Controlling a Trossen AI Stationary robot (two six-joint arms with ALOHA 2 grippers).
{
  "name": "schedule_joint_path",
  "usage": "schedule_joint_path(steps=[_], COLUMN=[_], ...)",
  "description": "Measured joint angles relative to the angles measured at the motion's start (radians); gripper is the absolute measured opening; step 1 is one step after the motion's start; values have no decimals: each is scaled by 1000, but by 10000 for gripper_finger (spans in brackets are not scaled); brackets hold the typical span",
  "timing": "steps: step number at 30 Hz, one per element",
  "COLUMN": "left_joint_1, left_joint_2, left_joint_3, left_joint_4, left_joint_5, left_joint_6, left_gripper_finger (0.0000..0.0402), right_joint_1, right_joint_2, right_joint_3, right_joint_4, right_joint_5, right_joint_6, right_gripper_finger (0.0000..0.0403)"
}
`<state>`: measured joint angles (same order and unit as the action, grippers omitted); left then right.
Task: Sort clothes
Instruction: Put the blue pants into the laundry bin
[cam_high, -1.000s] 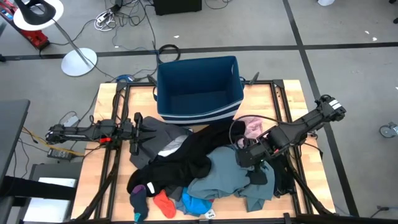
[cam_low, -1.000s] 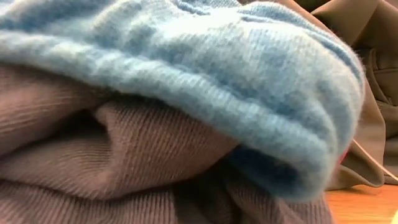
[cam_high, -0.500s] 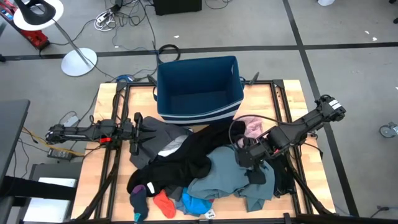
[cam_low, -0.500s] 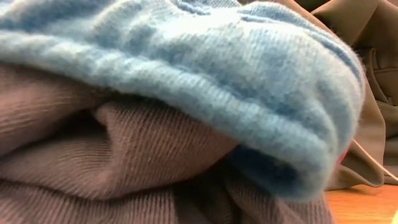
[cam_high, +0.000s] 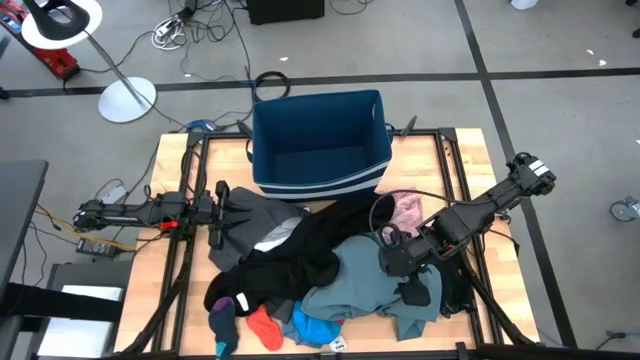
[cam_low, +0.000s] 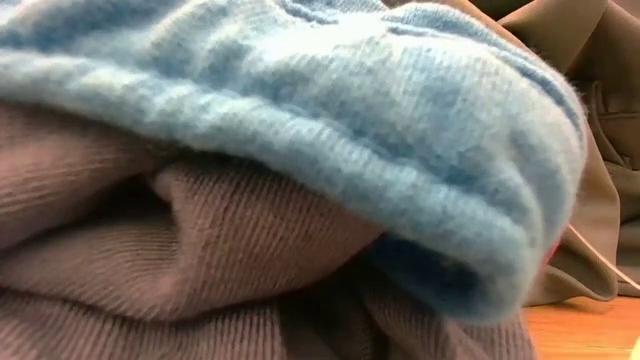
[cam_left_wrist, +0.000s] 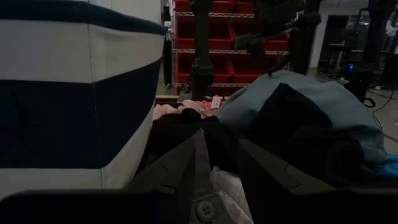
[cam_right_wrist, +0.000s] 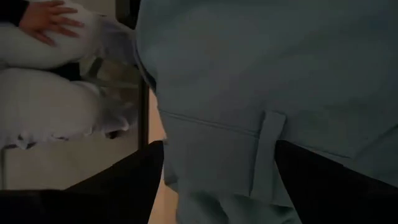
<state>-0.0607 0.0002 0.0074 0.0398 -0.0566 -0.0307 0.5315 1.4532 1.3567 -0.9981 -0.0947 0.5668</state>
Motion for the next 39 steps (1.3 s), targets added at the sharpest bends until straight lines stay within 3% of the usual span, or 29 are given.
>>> schedule_joint_path(steps=[6,14,20,24,28,35,39], left_joint_1=[0,0,0,0,0,0,0], left_joint_2=[0,0,0,0,0,0,0], left_joint_3=[0,0,0,0,0,0,0], left_joint_4=[0,0,1,0,0,0,0], left_joint_5=[0,0,0,0,0,0,0], left_joint_6=[0,0,0,0,0,0,0], left_gripper_finger=[124,124,124,124,124,124,124], right_joint_1=[10,-4,-45,-83,-108,-117,-117], right_joint_2=[4,102,166,195,198,192,190], right_joint_3=[-45,-100,-100,-100,-100,-99,-99], right_joint_4=[5,21,10,15,42,48,42], right_joint_5=[166,185,332,343,308,301,295], right_joint_6=[-52,-121,-127,-128,-147,-199,-190], right_gripper_finger=[309,309,309,304,244,24,23])
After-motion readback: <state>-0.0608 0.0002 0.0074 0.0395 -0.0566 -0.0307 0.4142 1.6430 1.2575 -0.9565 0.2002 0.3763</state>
